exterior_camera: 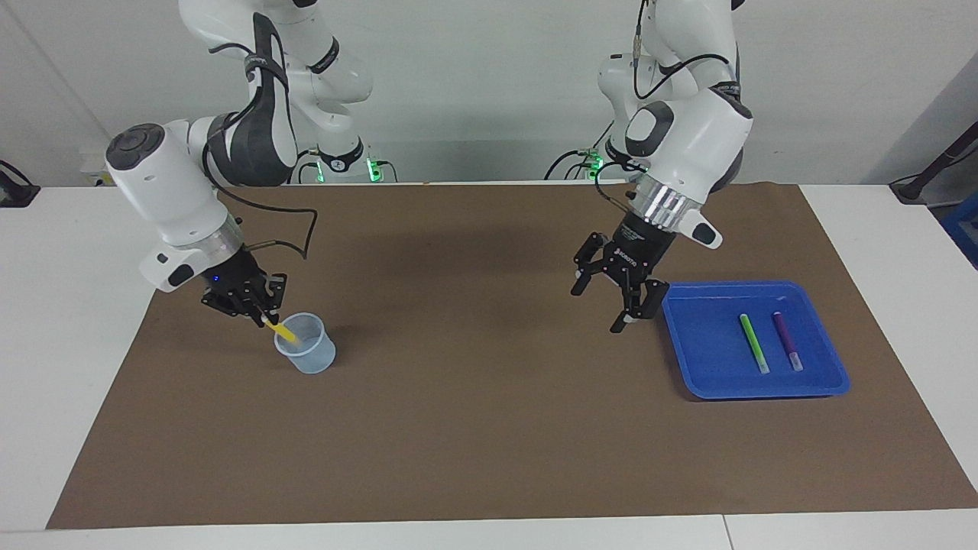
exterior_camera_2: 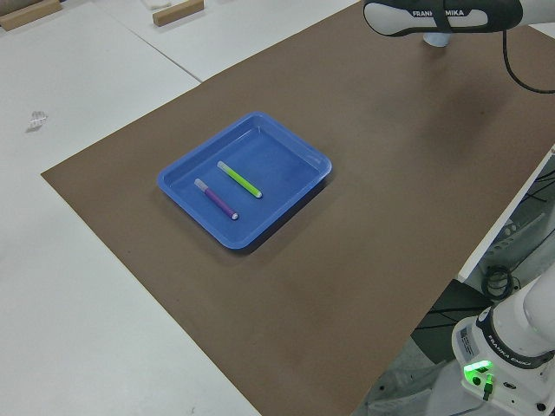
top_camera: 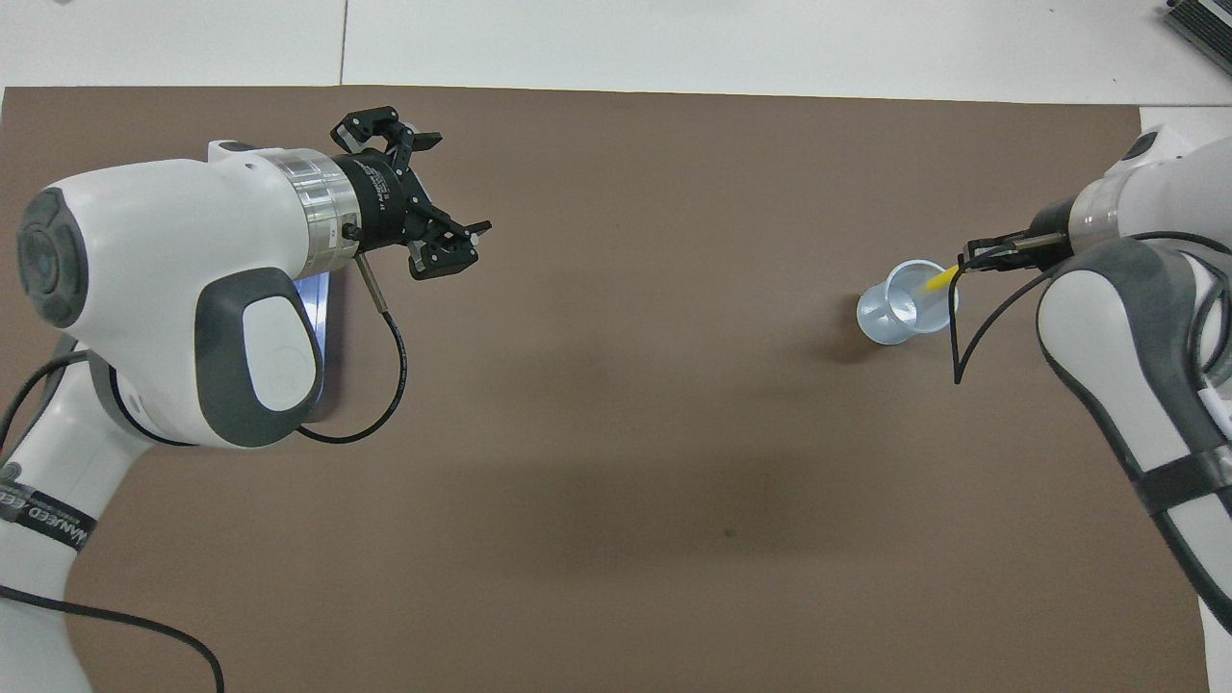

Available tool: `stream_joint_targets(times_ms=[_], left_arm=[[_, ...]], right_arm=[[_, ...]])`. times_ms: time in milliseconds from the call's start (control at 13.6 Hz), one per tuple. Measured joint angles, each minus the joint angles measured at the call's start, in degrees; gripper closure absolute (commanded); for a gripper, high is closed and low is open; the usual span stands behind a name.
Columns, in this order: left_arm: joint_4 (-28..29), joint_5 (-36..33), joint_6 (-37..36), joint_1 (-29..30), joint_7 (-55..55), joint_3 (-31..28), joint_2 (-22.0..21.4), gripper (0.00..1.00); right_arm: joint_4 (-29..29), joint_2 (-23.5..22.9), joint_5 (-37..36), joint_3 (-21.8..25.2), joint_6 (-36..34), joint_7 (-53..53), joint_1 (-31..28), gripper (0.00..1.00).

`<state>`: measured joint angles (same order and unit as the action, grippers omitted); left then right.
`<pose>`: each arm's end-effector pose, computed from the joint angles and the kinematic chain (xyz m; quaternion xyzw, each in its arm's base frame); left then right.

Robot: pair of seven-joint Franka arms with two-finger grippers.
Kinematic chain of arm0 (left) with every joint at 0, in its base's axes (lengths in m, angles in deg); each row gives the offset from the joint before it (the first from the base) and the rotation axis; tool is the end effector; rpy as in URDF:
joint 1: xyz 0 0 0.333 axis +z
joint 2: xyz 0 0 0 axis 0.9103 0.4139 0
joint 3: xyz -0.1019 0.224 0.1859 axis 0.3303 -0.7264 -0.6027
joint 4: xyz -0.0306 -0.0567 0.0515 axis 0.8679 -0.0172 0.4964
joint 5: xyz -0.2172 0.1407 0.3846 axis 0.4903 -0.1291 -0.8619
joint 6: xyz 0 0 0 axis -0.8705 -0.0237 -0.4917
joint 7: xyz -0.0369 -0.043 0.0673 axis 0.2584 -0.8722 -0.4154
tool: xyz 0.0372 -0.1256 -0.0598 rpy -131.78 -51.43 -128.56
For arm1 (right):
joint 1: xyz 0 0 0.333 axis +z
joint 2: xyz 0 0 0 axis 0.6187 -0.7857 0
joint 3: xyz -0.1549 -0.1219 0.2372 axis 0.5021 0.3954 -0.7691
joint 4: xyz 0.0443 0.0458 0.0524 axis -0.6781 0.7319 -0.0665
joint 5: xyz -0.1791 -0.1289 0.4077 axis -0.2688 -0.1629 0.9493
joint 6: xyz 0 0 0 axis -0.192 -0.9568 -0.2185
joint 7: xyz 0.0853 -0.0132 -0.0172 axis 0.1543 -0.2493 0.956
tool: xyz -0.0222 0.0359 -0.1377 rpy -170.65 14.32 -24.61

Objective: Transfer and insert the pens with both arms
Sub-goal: 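Insert the yellow pen into the cup while the left gripper withdraws, then move the left gripper back over the tray toward the green pen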

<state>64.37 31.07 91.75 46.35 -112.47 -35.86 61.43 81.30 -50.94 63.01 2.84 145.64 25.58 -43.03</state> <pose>0.6797 -0.2761 0.4597 0.5284 0.7787 -0.0803 0.3286 0.6949 -0.0123 0.3758 -0.9958 -0.0431 -0.0625 0.0516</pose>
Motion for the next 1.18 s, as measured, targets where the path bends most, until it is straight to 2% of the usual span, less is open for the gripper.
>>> stream_joint_targets(times_ms=[221,368,589,884,1031,1178], left_arm=[[0.02,-1.18,-0.16,0.15,4.72,0.12,-0.85,0.00],[0.06,-1.28,-0.20,1.35,9.24,0.06,-0.86,0.00],[0.14,-1.48,-1.92,4.04,17.96,0.03,-0.88,0.00],[0.13,-1.54,-10.74,9.29,38.52,-0.02,-1.84,0.00],[0.14,-1.85,-14.19,12.88,48.52,-0.12,-2.47,0.00],[0.32,-6.09,-16.15,14.71,58.35,-0.15,-2.53,0.00]], right_arm=[[-0.57,0.51,0.00,-0.02,-1.29,-1.59,0.13,0.00],[-2.72,1.91,0.00,0.00,-5.62,-2.46,0.14,0.00],[-4.68,6.42,-1.23,0.10,-11.93,-2.84,-0.05,0.00],[-4.85,11.91,-4.36,0.19,-19.13,-3.00,-0.07,0.00],[-4.43,12.15,-4.50,0.00,-19.64,-3.00,0.03,0.00],[-3.79,12.13,-4.51,-0.25,-19.61,-3.02,0.15,0.00]])
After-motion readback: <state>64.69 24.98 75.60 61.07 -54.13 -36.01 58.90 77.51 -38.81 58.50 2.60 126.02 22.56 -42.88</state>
